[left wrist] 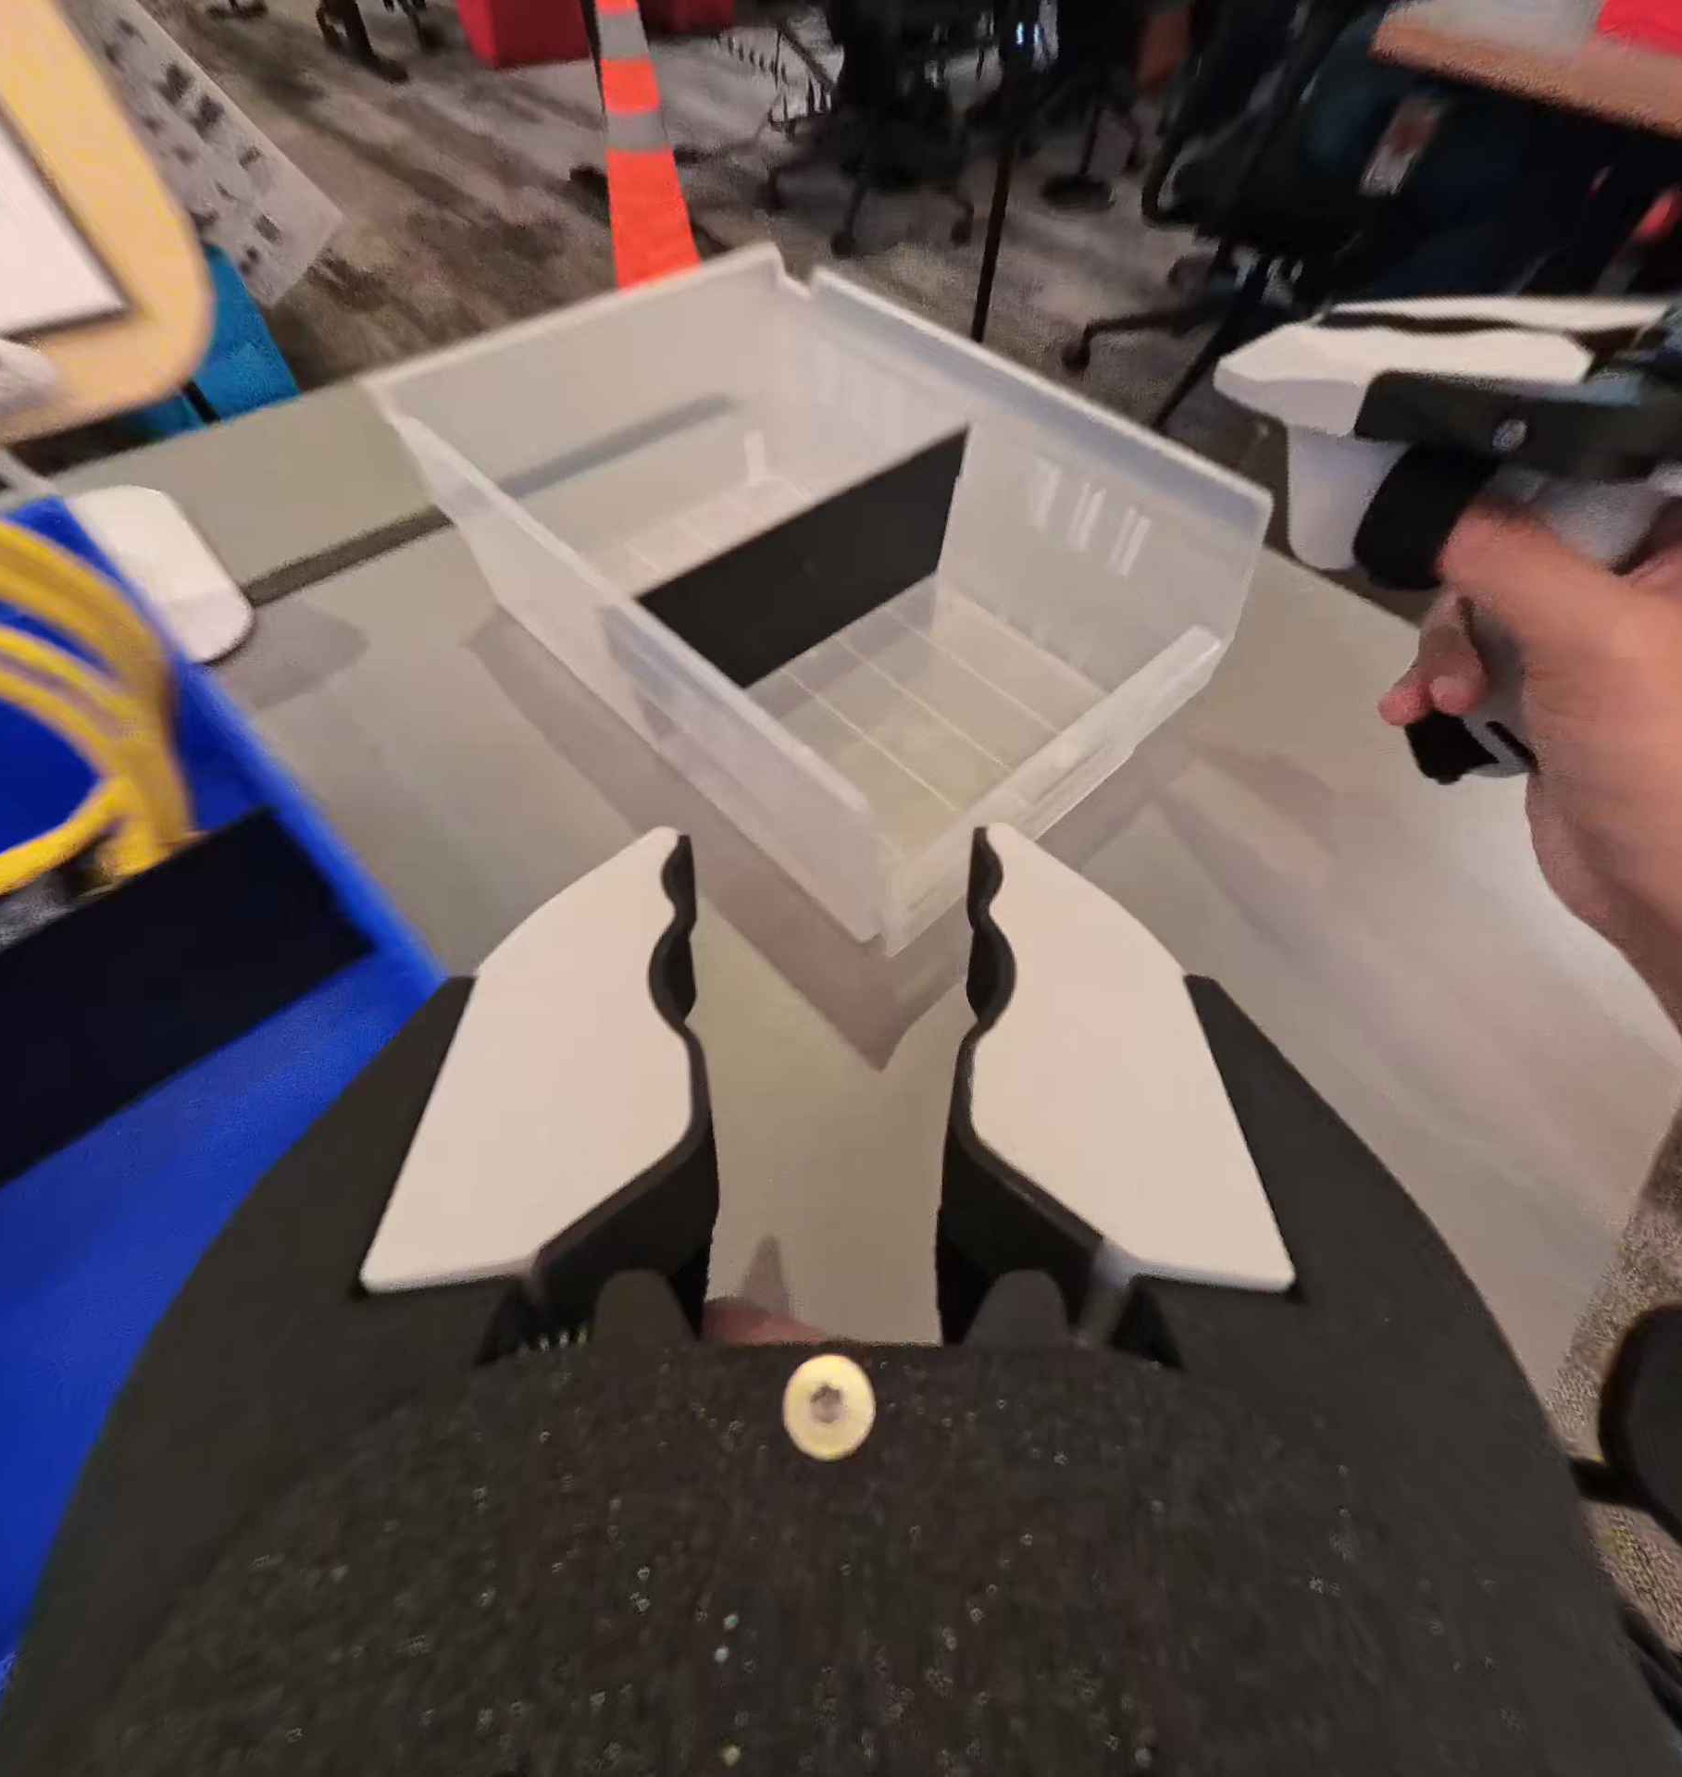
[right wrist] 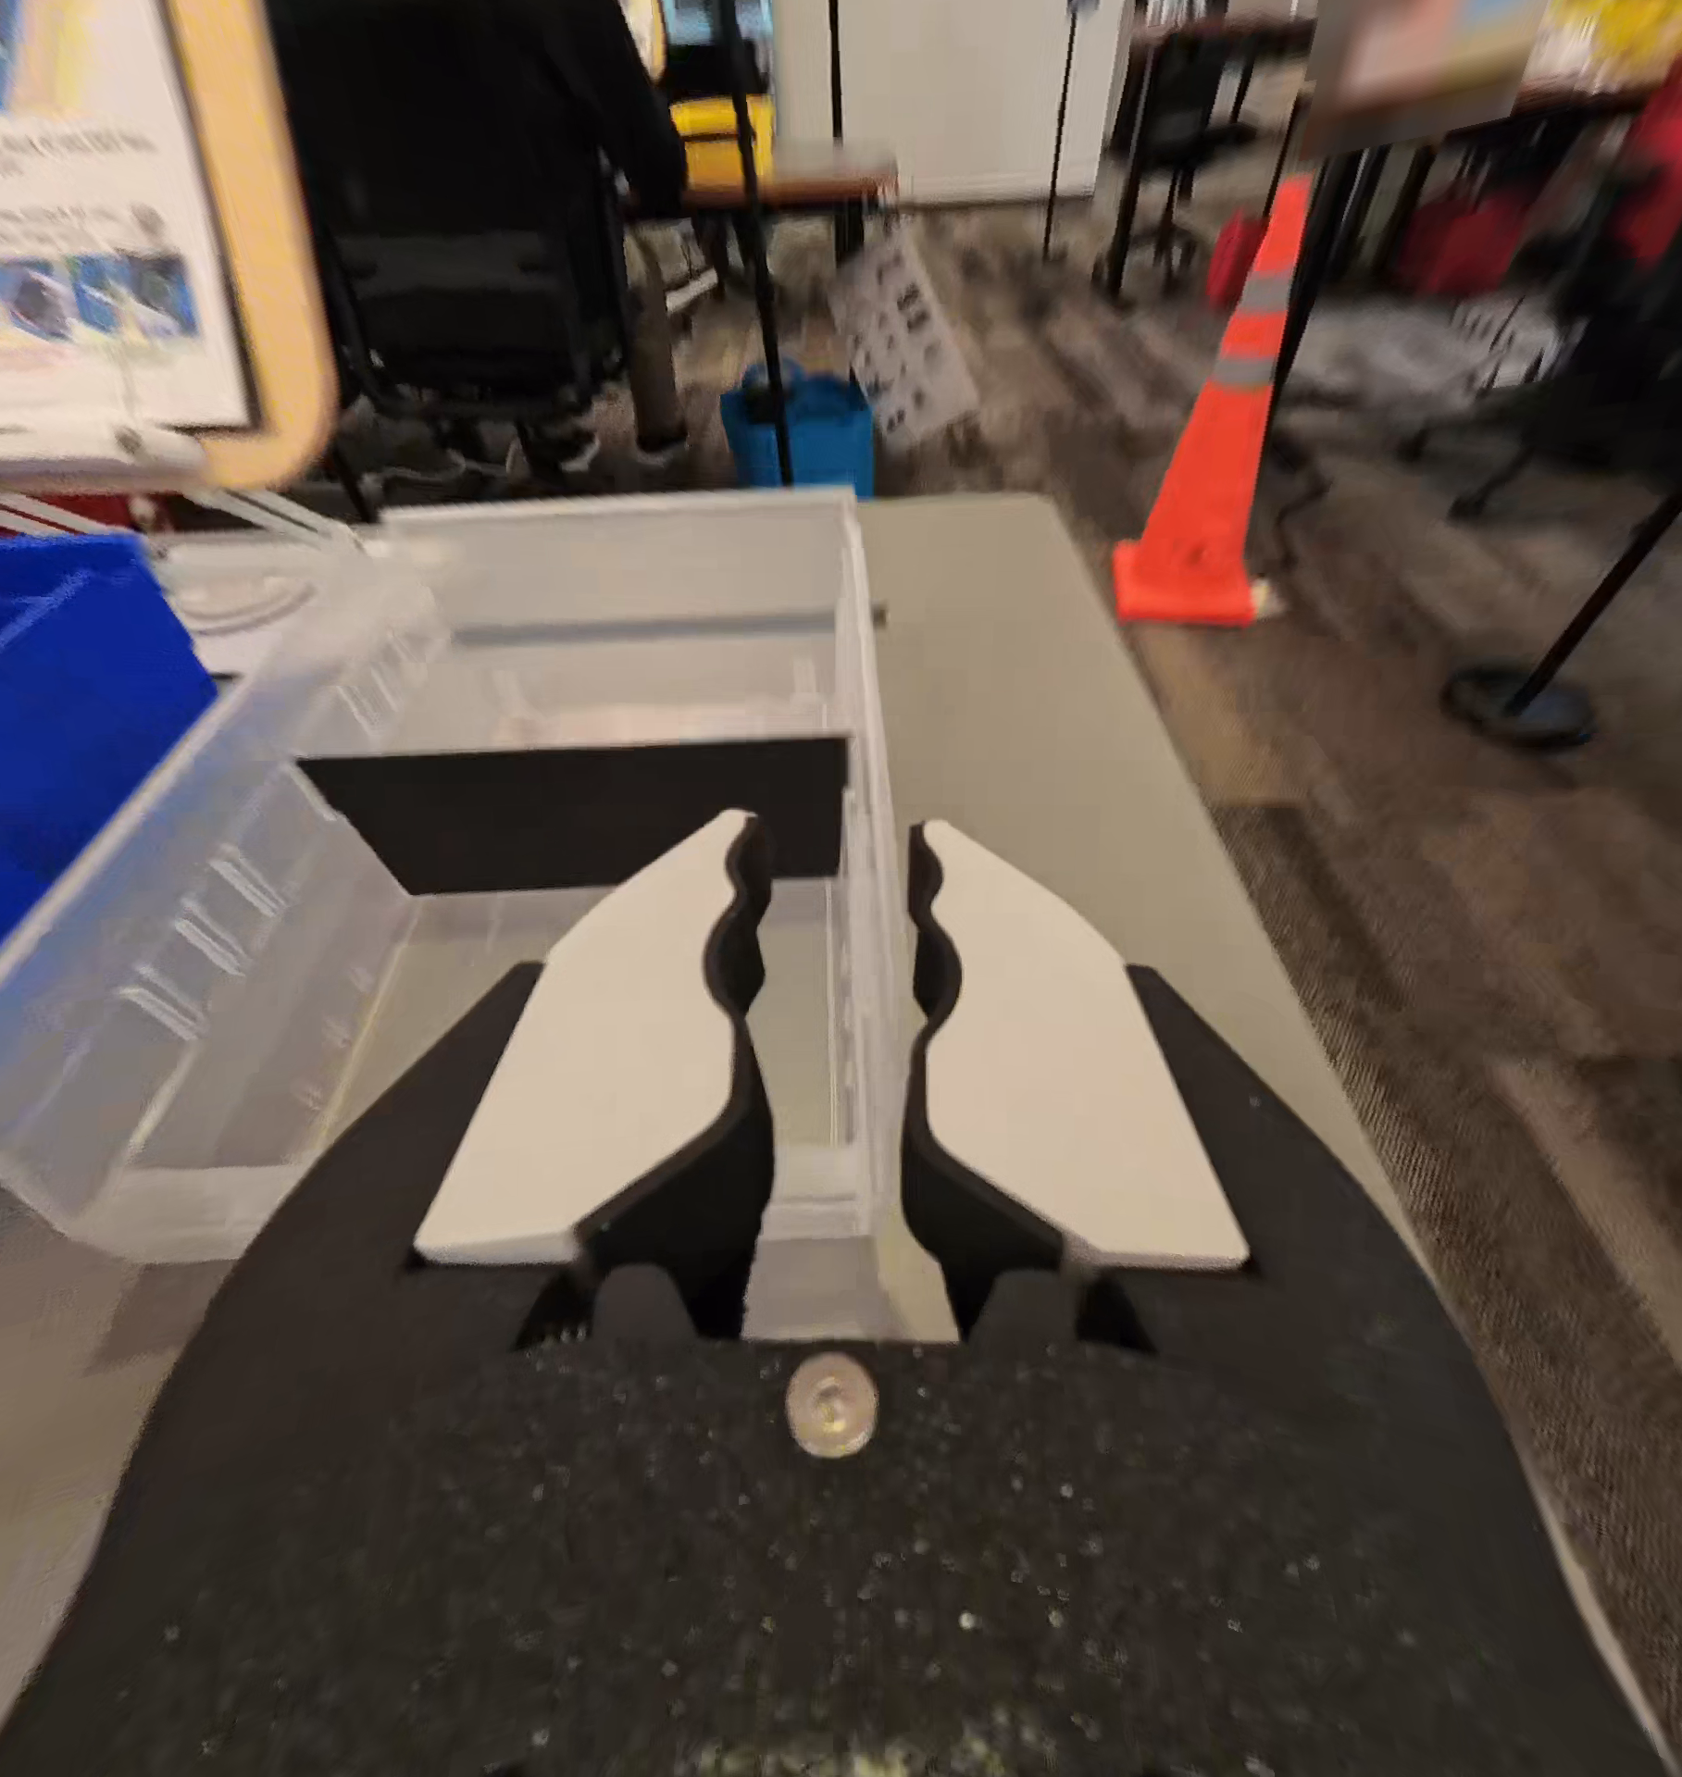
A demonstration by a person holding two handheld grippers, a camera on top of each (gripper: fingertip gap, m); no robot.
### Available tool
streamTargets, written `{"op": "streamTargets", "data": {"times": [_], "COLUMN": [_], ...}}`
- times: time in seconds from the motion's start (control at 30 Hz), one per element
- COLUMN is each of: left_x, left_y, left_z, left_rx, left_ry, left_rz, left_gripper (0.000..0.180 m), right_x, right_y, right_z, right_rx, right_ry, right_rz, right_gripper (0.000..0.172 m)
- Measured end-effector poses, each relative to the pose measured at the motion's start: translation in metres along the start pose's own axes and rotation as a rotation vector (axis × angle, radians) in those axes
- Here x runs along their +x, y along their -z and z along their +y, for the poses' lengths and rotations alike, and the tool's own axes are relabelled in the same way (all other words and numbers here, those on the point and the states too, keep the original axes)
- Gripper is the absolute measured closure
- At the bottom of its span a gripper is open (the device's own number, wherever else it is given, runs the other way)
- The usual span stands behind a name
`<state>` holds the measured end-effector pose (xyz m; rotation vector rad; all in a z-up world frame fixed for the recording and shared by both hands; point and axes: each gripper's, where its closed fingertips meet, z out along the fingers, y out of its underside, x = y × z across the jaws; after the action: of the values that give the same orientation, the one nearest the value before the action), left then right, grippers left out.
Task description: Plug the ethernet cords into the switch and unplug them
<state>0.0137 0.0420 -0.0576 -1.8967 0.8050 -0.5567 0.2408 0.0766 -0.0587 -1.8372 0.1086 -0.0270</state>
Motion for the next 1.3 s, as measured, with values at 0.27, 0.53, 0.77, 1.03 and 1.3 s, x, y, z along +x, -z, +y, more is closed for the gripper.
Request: {"op": "streamTargets", "data": {"times": [0.27,0.53,0.77,1.03,1.3], "left_x": [-0.174,-0.231,-0.239,-0.274,-0.363], "left_y": [0.127,0.119,0.110,0.156,0.249], "left_z": [0.051,0.129,0.131,0.121,0.147], "left_rx": [0.027,-0.074,-0.110,-0.060,-0.043], "left_ry": [0.101,0.322,0.298,0.223,0.243], "left_rz": [-0.399,-0.436,-0.477,-0.579,-0.623], "left_gripper": [0.123,0.121,0.175,0.178,0.178], "right_x": [-0.193,-0.320,-0.309,-0.356,-0.487], "right_y": [0.024,0.003,-0.014,-0.011,-0.011], "right_z": [-0.027,0.077,0.093,0.082,0.066], "right_rx": [0.058,-0.216,-0.274,-0.248,-0.216], "right_ry": [0.145,0.202,0.259,0.182,0.231], "right_rz": [-0.388,-0.409,-0.243,-0.223,-0.316], "right_gripper": [0.120,0.091,0.164,0.166,0.165]}}
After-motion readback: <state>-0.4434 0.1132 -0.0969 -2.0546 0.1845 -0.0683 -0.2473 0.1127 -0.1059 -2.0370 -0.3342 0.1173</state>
